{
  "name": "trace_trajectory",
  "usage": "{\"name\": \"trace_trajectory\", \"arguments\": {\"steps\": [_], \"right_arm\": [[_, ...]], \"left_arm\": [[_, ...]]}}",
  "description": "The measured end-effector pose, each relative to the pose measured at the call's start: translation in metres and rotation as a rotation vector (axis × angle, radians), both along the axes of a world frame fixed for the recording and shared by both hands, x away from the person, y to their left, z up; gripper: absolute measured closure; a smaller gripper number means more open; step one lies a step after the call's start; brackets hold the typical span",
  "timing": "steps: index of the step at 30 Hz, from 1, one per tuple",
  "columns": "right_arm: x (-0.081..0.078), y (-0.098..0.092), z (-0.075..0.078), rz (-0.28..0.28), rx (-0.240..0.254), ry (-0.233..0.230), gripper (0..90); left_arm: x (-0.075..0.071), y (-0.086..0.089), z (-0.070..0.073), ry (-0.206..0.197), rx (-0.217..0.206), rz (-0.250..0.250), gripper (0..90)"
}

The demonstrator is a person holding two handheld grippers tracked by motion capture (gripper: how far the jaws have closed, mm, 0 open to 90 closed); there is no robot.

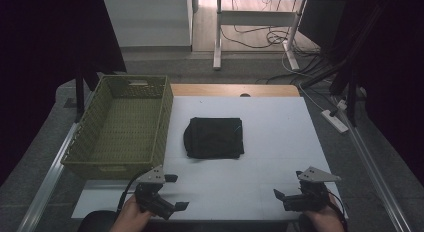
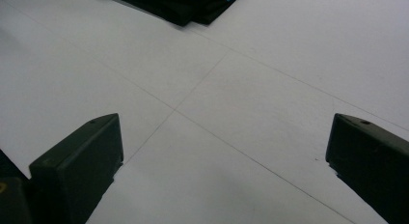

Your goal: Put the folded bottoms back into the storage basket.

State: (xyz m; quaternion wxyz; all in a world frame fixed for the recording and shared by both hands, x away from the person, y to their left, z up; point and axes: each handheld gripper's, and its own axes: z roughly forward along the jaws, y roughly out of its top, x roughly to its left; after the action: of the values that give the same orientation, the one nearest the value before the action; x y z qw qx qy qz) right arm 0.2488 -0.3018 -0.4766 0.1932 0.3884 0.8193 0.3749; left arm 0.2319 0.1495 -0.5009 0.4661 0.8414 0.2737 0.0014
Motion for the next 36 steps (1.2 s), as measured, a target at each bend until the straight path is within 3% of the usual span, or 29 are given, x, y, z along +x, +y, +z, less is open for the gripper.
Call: {"name": "trace_trajectory", "arguments": {"steps": [5, 10, 20, 24, 28, 33, 36], "right_arm": [[0.000, 0.000, 0.000, 0.004, -0.002, 0.000, 0.2], [0.000, 0.001, 0.000, 0.009, -0.006, 0.000, 0.2], [0.000, 0.001, 0.000, 0.014, -0.012, -0.001, 0.2], [-0.001, 0.002, 0.000, 0.017, -0.013, 0.000, 0.2], [-0.001, 0.002, 0.000, 0.021, -0.016, 0.000, 0.2], [-0.001, 0.002, 0.000, 0.023, -0.018, 0.000, 0.2], [-0.001, 0.002, 0.000, 0.025, -0.018, 0.000, 0.2]], "left_arm": [[0.007, -0.011, 0.002, 0.005, 0.015, 0.003, 0.0], [0.020, -0.024, 0.000, -0.001, 0.063, 0.035, 0.0], [0.043, -0.042, -0.004, 0.022, 0.083, 0.072, 0.0], [0.055, -0.049, -0.004, 0.026, 0.111, 0.121, 0.0], [0.065, -0.053, -0.004, 0.038, 0.095, 0.147, 0.0], [0.074, -0.058, -0.003, 0.021, 0.114, 0.167, 0.0], [0.081, -0.062, -0.003, 0.008, 0.145, 0.194, 0.0]]}}
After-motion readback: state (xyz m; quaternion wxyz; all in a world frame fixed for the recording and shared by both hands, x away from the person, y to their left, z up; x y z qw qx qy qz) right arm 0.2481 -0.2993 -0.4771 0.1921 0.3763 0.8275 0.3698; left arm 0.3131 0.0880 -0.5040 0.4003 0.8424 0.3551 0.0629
